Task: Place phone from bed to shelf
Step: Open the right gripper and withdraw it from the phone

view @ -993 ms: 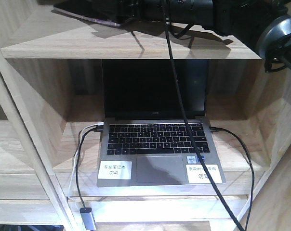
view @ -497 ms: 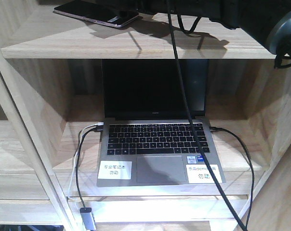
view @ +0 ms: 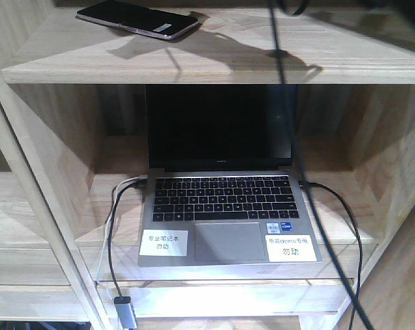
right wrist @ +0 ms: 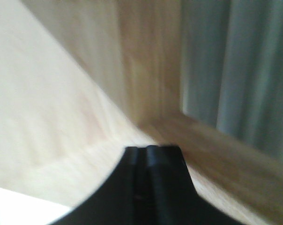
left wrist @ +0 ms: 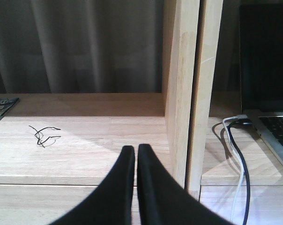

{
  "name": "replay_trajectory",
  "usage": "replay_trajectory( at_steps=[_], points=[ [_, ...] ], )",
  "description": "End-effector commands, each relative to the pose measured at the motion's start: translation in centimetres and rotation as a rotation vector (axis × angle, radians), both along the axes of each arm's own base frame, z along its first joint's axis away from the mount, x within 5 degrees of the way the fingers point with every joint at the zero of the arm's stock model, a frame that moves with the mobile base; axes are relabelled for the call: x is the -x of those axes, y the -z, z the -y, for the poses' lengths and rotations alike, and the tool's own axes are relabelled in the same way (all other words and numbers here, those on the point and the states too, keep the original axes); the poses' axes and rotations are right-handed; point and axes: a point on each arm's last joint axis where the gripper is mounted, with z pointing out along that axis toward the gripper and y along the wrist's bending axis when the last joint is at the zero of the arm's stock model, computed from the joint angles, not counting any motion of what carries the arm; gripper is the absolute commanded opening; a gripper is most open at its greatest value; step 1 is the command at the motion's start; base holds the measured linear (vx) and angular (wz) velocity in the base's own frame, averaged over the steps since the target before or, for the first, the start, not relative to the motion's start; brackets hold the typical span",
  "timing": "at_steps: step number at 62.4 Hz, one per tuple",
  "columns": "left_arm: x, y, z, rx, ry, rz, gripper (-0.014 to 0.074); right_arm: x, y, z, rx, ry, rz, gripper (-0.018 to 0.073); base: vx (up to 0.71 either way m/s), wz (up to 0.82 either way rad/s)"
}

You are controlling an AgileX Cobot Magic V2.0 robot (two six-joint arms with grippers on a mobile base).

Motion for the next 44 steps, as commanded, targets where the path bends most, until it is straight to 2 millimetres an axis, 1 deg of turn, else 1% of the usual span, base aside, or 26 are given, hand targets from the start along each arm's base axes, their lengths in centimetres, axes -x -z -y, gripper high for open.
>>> replay_trajectory(
  at_steps=[1,5,11,20,21,27,28,29,31,32,34,39,40,42,44],
  points=[
    [0.0,-0.4,0.0,0.005,-0.003,0.071,0.0001,3.4,-4.4,1.6,-0.038,0.017,0.084,-0.0005,0.0,0.0],
    [0.0,-0.4,0.0,0.005,-0.003,0.071,0.0001,4.3,-5.0,1.9,-0.019,0.019,0.082,-0.0005,0.0,0.0],
    [0.0,-0.4,0.0,0.005,-0.003,0.071,0.0001,5.6,-5.3,2.6,-0.007,0.042,0.062,-0.0005,0.0,0.0],
    [0.0,-0.4,0.0,0.005,-0.003,0.071,0.0001,7.6,-4.4,4.0,-0.018,0.112,0.034,-0.0005,0.0,0.0],
    [0.0,-0.4,0.0,0.005,-0.003,0.071,0.0001,7.7,-3.9,4.2,-0.022,0.129,0.024,-0.0005,0.0,0.0],
    [0.0,-0.4,0.0,0.005,-0.003,0.071,0.0001,9.1,-2.5,5.3,-0.028,0.199,0.022,-0.0005,0.0,0.0],
    [0.0,-0.4,0.0,0.005,-0.003,0.071,0.0001,9.6,-2.5,5.6,-0.031,0.21,0.03,-0.0005,0.0,0.0],
    [0.0,-0.4,0.0,0.005,-0.003,0.071,0.0001,9.6,-1.9,5.7,-0.026,0.225,0.024,-0.0005,0.0,0.0],
    [0.0,-0.4,0.0,0.005,-0.003,0.071,0.0001,10.4,-1.6,6.2,-0.025,0.244,0.034,-0.0005,0.0,0.0],
    [0.0,-0.4,0.0,0.005,-0.003,0.071,0.0001,10.6,-1.0,6.4,-0.02,0.257,0.028,-0.0005,0.0,0.0],
    [0.0,-0.4,0.0,0.005,-0.003,0.071,0.0001,11.1,-0.5,6.7,-0.018,0.272,0.025,-0.0005,0.0,0.0],
    [0.0,-0.4,0.0,0.005,-0.003,0.071,0.0001,13.0,0.7,7.7,-0.021,0.303,0.018,-0.0005,0.0,0.0],
    [0.0,-0.4,0.0,0.005,-0.003,0.071,0.0001,13.2,1.3,7.9,-0.015,0.309,0.006,-0.0005,0.0,0.0],
    [0.0,-0.4,0.0,0.005,-0.003,0.071,0.0001,14.1,1.6,8.3,-0.017,0.314,0.007,-0.0005,0.0,0.0],
    [0.0,-0.4,0.0,0.005,-0.003,0.071,0.0001,14.7,2.5,8.6,-0.01,0.321,-0.007,-0.0005,0.0,0.0]
  ],
)
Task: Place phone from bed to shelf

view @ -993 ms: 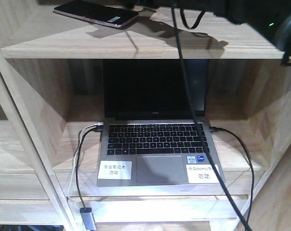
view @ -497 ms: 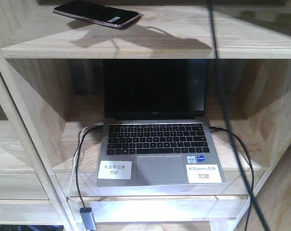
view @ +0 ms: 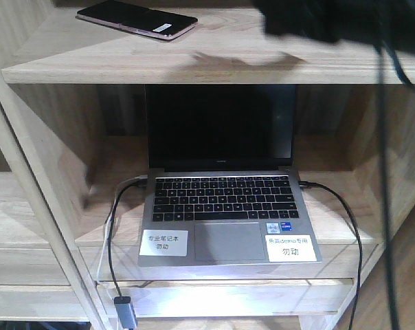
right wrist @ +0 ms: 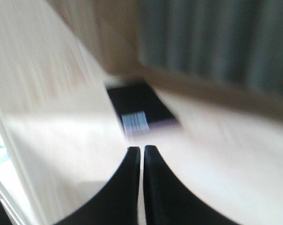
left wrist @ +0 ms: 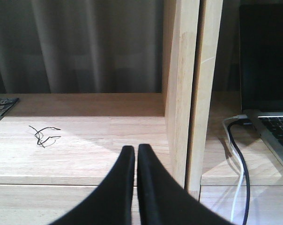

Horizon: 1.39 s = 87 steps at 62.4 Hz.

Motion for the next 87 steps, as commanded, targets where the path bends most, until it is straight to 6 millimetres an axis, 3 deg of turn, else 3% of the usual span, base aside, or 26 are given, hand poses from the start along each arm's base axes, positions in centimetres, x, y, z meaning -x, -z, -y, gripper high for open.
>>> replay_trajectory(
  at_steps=[1,16,32,47,61,87],
  points=[
    [0.0,-0.4,0.0,0.005,-0.003,0.071,0.0001,2.9,-0.2,1.8,-0.048,0.074,0.065,-0.0005,0.0,0.0],
    [0.0,-0.4,0.0,0.005,-0.003,0.071,0.0001,8.2,4.5,4.5,-0.044,0.143,0.061,-0.0005,0.0,0.0],
    [0.0,-0.4,0.0,0.005,-0.003,0.071,0.0001,12.6,9.7,6.9,-0.05,0.222,0.083,-0.0005,0.0,0.0],
    [0.0,-0.4,0.0,0.005,-0.003,0.071,0.0001,15.1,14.2,8.4,-0.086,0.279,0.072,-0.0005,0.0,0.0],
    [0.0,-0.4,0.0,0.005,-0.003,0.071,0.0001,16.0,16.1,9.2,-0.127,0.326,0.077,-0.0005,0.0,0.0],
    [0.0,-0.4,0.0,0.005,-0.003,0.071,0.0001,15.9,16.2,9.2,-0.126,0.328,0.075,-0.0005,0.0,0.0]
  ],
)
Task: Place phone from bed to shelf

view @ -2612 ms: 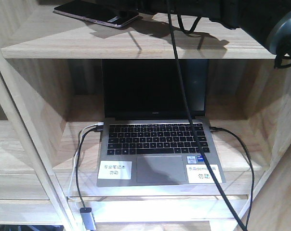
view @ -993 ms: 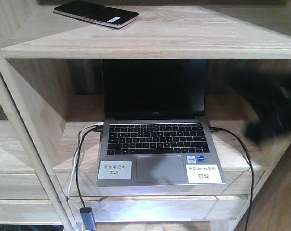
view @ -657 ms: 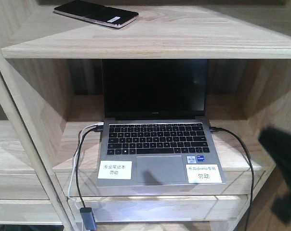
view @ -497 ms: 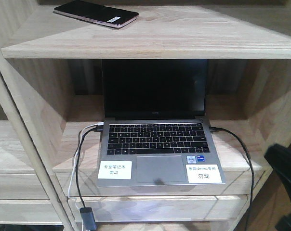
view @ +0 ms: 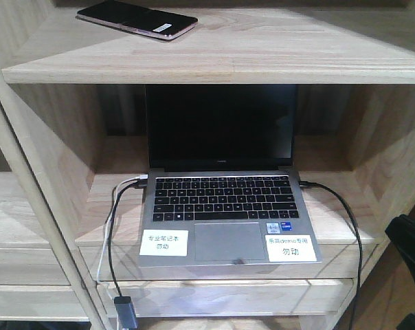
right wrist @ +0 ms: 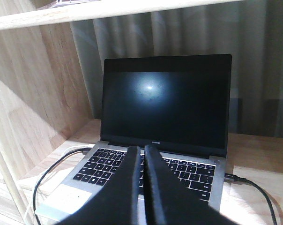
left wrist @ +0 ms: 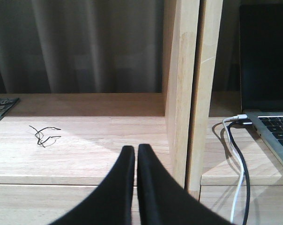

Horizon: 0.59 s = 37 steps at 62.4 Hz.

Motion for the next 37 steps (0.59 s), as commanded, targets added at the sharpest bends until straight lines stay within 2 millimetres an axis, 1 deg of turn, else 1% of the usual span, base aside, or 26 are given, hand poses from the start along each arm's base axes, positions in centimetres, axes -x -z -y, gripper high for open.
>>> replay_trajectory(
  at_steps=[1,37],
  points=[
    [-0.02,-0.44,-0.02,0.005,-0.003,0.071,0.0001,-0.21,-1.16,0.37,-0.02,0.046,0.047,-0.0005,0.0,0.0],
    [-0.02,-0.44,-0.02,0.005,-0.003,0.071,0.0001,-0.2,-1.2,0.4,-0.021,0.05,0.051,-0.0005,0.0,0.0]
  ],
)
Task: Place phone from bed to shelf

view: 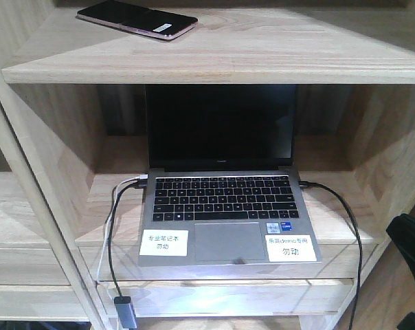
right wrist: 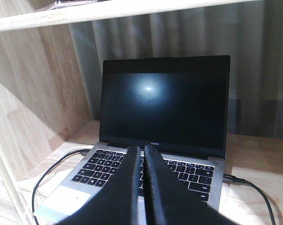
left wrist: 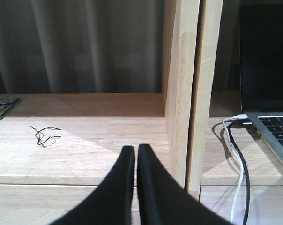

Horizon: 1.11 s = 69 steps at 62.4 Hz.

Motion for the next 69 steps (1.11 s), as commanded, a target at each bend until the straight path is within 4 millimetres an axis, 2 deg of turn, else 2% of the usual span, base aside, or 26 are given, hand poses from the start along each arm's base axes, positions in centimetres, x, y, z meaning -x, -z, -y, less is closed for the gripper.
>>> replay_trajectory(
  at_steps=[1,36,55,69],
  points=[
    [0.0,-0.4,0.0,0.005,-0.003,0.071,0.0001,-0.2,-1.2,0.4,-0.021,0.046,0.048,-0.0005,0.0,0.0],
    [0.0,-0.4,0.0,0.005,-0.003,0.071,0.0001,-0.2,-1.1,0.4,-0.022,0.053,0.043,-0.0005,0.0,0.0],
    [0.0,-0.4,0.0,0.005,-0.003,0.071,0.0001,-0.2,-1.1,0.5,0.05,0.056,0.073,-0.0005,0.0,0.0],
    [0.0,-0.4,0.0,0.005,-0.003,0.071,0.0001,-0.6,-1.1,1.9,0.065,0.219,0.072,-0.0005,0.0,0.0]
  ],
)
